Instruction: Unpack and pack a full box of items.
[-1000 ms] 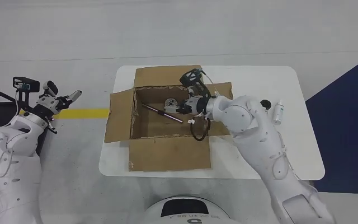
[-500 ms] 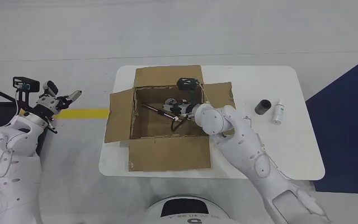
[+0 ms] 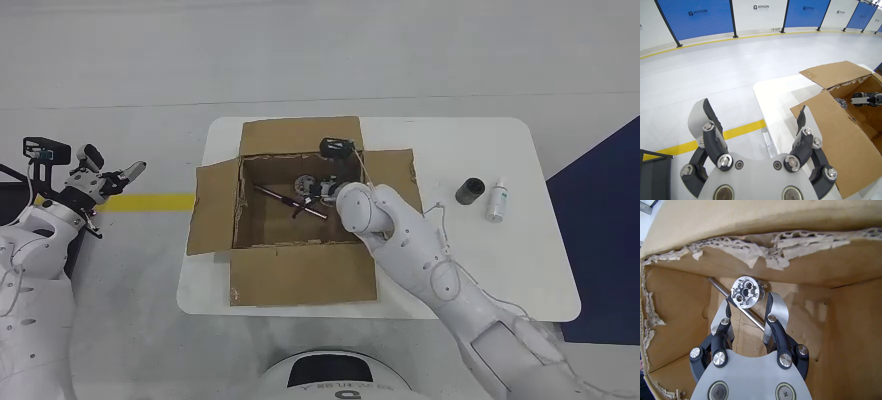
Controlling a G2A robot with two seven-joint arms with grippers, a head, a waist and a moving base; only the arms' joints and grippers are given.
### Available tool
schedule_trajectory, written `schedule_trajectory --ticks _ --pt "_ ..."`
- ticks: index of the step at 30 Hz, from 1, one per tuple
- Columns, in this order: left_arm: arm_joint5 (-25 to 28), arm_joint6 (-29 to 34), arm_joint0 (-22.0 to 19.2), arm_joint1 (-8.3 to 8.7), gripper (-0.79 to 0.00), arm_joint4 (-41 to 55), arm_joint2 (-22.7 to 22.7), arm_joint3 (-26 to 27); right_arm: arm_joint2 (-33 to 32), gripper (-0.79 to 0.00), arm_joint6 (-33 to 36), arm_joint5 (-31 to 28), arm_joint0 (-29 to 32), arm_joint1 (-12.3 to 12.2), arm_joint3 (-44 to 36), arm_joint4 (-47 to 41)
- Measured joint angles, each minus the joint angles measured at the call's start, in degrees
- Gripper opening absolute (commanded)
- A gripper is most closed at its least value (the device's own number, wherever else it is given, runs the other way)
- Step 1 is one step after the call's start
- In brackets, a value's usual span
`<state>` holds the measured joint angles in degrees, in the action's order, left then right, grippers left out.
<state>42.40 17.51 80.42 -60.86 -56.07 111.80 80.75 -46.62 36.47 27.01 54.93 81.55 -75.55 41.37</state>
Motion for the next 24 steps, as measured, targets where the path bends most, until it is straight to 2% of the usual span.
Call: schedule_trajectory --ticks 15,18,19,20,21,22,24 --pt "0.00 0.00 0.00 0.00 0.000 0.00 0.00 0.00 2.01 -0.459 -1.35 -2.18 -3.42 2.62 7.83 -3.35" --pt "0.00 0.00 0.00 0.00 0.000 0.00 0.00 0.00 2.41 -0.517 -1.54 -2.66 -4.27 3.21 9.64 -4.15" --pt "0.00 0.00 0.00 0.00 0.000 0.00 0.00 0.00 2.49 -0.560 -1.59 -2.80 -4.57 3.39 10.24 -4.42" --pt "0.00 0.00 0.00 0.00 0.000 0.00 0.00 0.00 2.58 -0.625 -1.66 -3.00 -4.92 3.62 10.97 -4.81" --pt "0.00 0.00 0.00 0.00 0.000 0.00 0.00 0.00 2.62 -0.739 -1.71 -3.15 -5.15 3.78 11.45 -5.10" --pt "0.00 0.00 0.00 0.00 0.000 0.00 0.00 0.00 2.66 -0.785 -1.64 -3.32 -5.35 3.93 11.87 -5.41" --pt "0.00 0.00 0.00 0.00 0.000 0.00 0.00 0.00 2.58 -0.785 -0.83 -3.86 -5.79 4.18 12.73 -6.25"
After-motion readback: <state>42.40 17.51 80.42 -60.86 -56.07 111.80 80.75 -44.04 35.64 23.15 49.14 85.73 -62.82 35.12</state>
